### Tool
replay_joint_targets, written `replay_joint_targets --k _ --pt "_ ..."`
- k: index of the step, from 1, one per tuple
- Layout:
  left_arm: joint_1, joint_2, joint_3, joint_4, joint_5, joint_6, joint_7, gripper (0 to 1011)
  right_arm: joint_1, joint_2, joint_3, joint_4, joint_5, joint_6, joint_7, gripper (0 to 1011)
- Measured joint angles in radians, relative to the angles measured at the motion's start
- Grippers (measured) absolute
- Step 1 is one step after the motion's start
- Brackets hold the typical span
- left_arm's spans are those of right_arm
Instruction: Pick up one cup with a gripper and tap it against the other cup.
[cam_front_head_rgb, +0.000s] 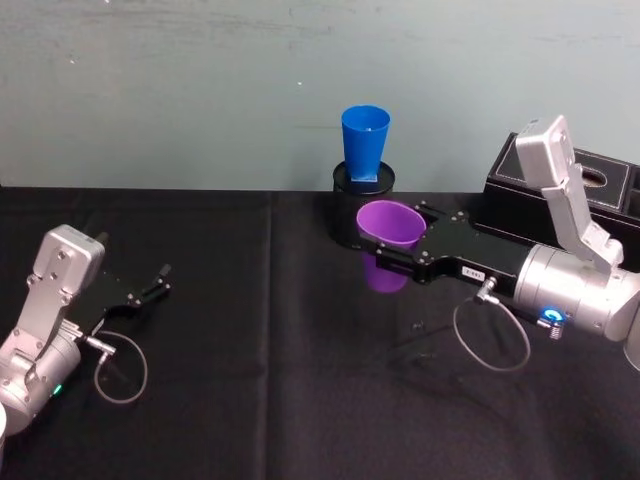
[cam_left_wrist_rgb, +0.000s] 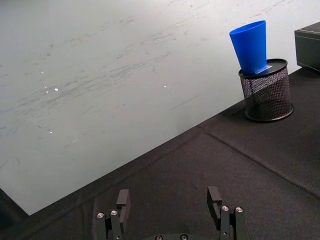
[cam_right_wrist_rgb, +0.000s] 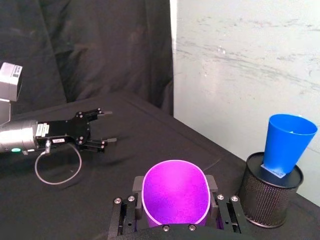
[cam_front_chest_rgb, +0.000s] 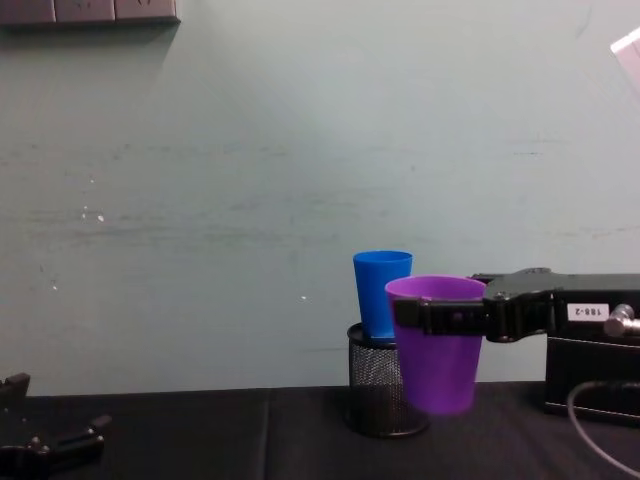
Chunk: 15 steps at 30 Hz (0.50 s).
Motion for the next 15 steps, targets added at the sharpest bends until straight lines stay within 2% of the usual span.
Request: replay_joint_targets --k 8,15 --pt "0.0 0.0 0.0 0.0 0.0 0.0 0.0 1011 0.001 -0.005 -0.009 0.029 -0.003 -0.034 0.015 723" --pt "0.0 0.0 0.0 0.0 0.0 0.0 0.0 1011 -0.039 0.008 -0.008 0.044 -0.015 -0.087 0.025 723"
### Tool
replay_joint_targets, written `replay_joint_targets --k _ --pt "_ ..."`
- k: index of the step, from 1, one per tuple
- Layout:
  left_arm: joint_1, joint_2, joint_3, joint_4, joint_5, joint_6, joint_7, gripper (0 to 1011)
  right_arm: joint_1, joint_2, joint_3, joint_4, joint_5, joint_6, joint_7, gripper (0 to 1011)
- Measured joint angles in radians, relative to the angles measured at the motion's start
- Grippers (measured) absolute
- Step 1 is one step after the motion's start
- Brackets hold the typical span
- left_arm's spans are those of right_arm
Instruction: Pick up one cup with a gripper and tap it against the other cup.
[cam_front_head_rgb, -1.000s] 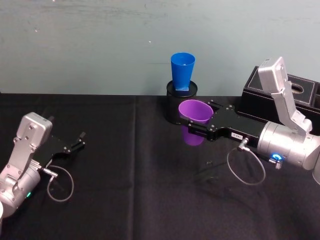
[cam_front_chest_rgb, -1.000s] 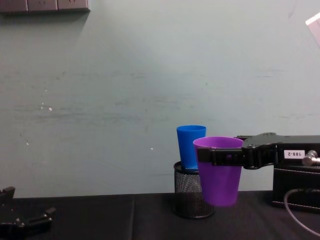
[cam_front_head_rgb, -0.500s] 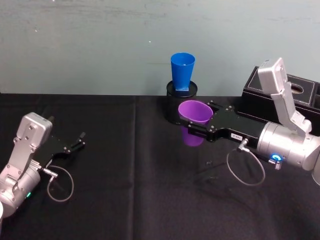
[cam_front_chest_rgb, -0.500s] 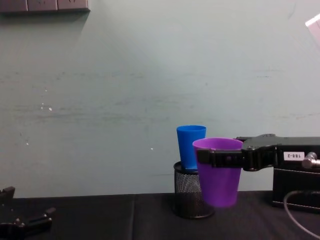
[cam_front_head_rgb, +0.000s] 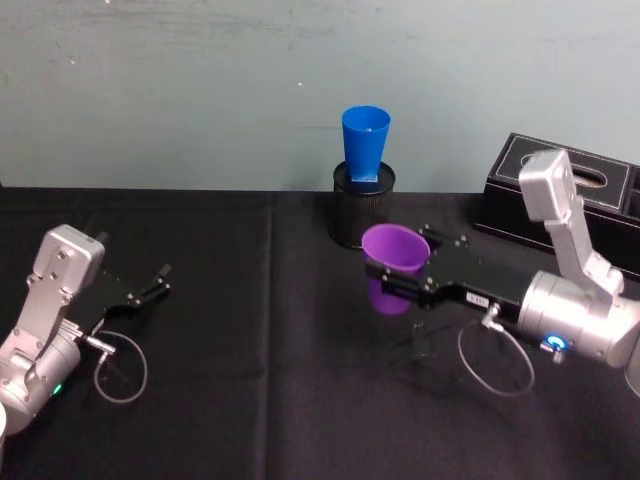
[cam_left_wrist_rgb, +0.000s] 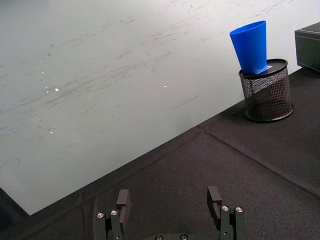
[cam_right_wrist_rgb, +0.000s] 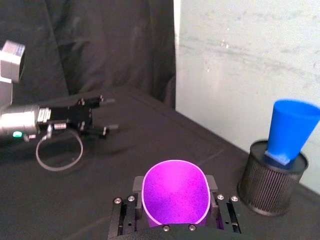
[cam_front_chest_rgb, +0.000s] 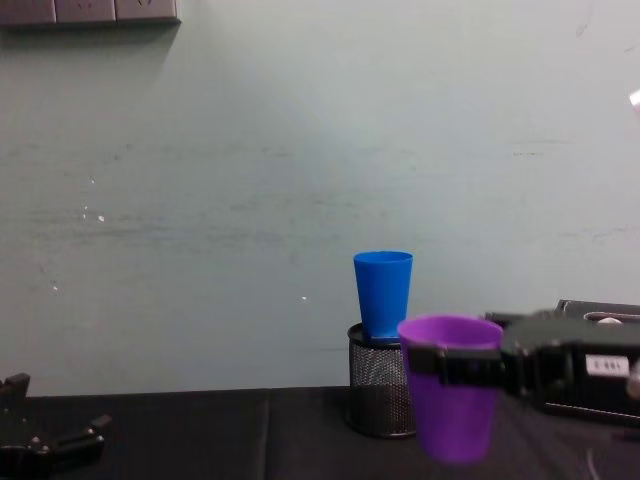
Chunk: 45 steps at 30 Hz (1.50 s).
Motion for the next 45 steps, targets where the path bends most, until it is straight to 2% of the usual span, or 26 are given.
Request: replay_joint_targets --k 11,20,36,45 --pt "0.0 0.0 0.0 0.0 0.0 0.0 0.0 1011 -0.051 0.004 -0.005 0.056 -0.04 -0.092 0.03 723" --pt "0.0 0.0 0.0 0.0 0.0 0.0 0.0 1011 -0.061 -0.024 -0.013 0.119 -0.08 -0.142 0.046 723" --pt "0.0 0.0 0.0 0.0 0.0 0.0 0.0 1011 -0.053 -0.066 -0.002 0.204 -0.091 -0.173 0.077 722" --pt "0.0 0.0 0.0 0.0 0.0 0.0 0.0 1012 -0.052 -0.066 -0.001 0.204 -0.09 -0.174 0.08 724"
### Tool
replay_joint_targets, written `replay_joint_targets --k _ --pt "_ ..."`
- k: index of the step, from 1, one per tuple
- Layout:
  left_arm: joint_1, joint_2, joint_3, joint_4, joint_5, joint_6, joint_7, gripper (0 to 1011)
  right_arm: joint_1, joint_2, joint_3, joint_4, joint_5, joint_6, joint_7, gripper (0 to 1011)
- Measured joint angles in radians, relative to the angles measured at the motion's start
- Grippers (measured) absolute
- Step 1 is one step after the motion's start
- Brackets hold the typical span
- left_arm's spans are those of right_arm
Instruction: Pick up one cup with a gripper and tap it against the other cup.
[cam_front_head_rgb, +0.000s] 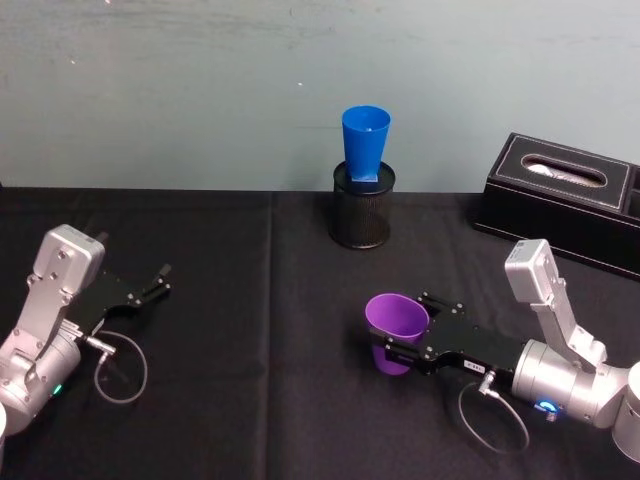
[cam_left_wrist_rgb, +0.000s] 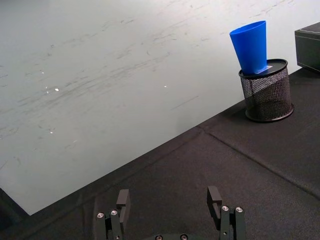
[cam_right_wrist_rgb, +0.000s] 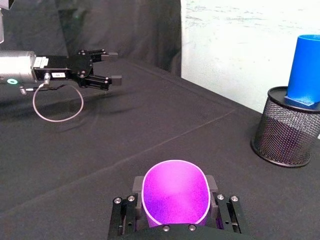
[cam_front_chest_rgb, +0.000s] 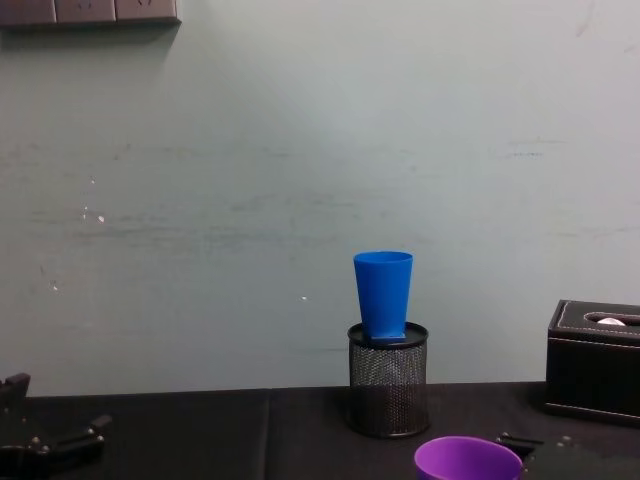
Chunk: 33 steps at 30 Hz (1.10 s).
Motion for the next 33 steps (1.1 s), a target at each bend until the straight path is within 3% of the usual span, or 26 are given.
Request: replay_joint_targets --k 12,19,26,32,33 --pt "0.0 0.0 0.0 0.0 0.0 0.0 0.0 1011 -0.001 0.002 -0.001 -0.005 0.001 0.002 -0.003 999" --pt "0.0 0.0 0.0 0.0 0.0 0.0 0.0 1011 -0.004 0.004 0.003 -0.016 0.006 0.003 -0.004 1002" --pt "0.0 0.0 0.0 0.0 0.0 0.0 0.0 1012 -0.023 0.009 0.039 -0.085 0.043 0.004 -0.016 1000" --pt "0.0 0.0 0.0 0.0 0.0 0.0 0.0 1011 -0.055 0.004 0.085 -0.152 0.043 0.024 -0.123 1000" --pt "0.0 0.0 0.0 0.0 0.0 0.0 0.0 1011 -0.068 -0.003 0.099 -0.172 0.027 0.037 -0.178 1000"
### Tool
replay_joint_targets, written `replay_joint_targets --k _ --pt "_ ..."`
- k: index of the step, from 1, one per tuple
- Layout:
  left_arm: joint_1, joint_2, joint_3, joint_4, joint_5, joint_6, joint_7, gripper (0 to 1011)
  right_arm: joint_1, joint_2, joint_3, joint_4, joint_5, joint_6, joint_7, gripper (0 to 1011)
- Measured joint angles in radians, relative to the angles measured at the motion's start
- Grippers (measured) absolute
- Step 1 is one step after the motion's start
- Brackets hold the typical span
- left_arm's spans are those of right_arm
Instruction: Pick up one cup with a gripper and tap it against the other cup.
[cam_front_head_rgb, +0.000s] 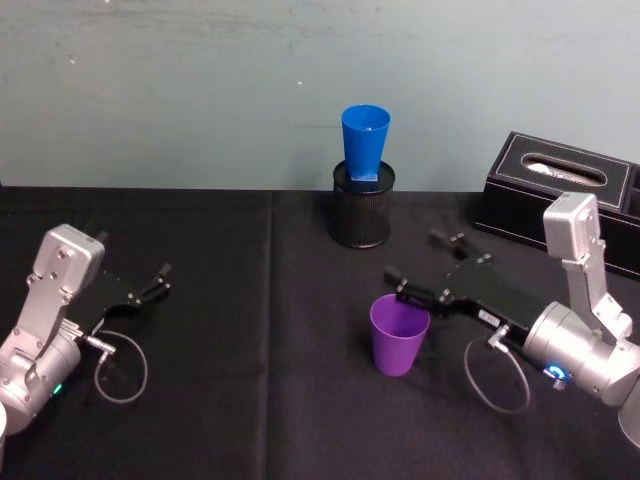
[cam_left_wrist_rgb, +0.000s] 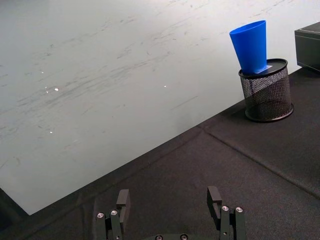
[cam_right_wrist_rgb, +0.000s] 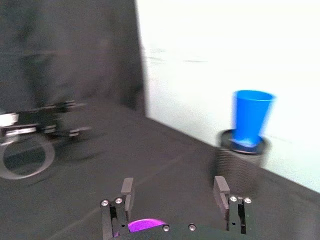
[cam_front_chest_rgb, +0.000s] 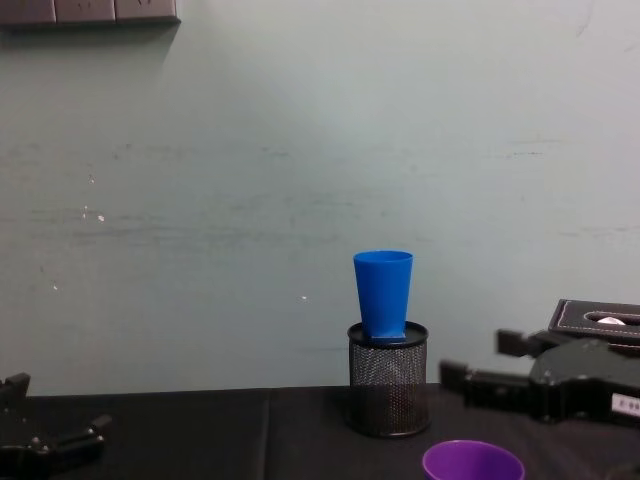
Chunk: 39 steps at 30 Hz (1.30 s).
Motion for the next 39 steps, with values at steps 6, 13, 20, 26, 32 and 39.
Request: replay_joint_targets --k 6,13,20,26,32,39 --pt "0.0 0.0 0.0 0.0 0.0 0.0 0.0 1011 -0.038 -0.046 0.052 -0.034 -0.088 0.064 -0.242 1000" --pt "0.0 0.0 0.0 0.0 0.0 0.0 0.0 1011 -0.048 -0.095 0.089 -0.013 -0.157 0.128 -0.409 1000" --pt "0.0 0.0 0.0 0.0 0.0 0.0 0.0 1011 -0.04 -0.121 0.103 0.028 -0.184 0.141 -0.439 1000" --pt "0.0 0.0 0.0 0.0 0.0 0.0 0.0 1011 -0.034 -0.128 0.111 0.043 -0.183 0.145 -0.422 1000" --pt "0.0 0.0 0.0 0.0 0.0 0.0 0.0 1011 -0.034 -0.126 0.109 0.041 -0.183 0.144 -0.423 1000" --pt "0.0 0.0 0.0 0.0 0.0 0.0 0.0 1011 -0.035 -0.126 0.108 0.038 -0.183 0.143 -0.424 1000"
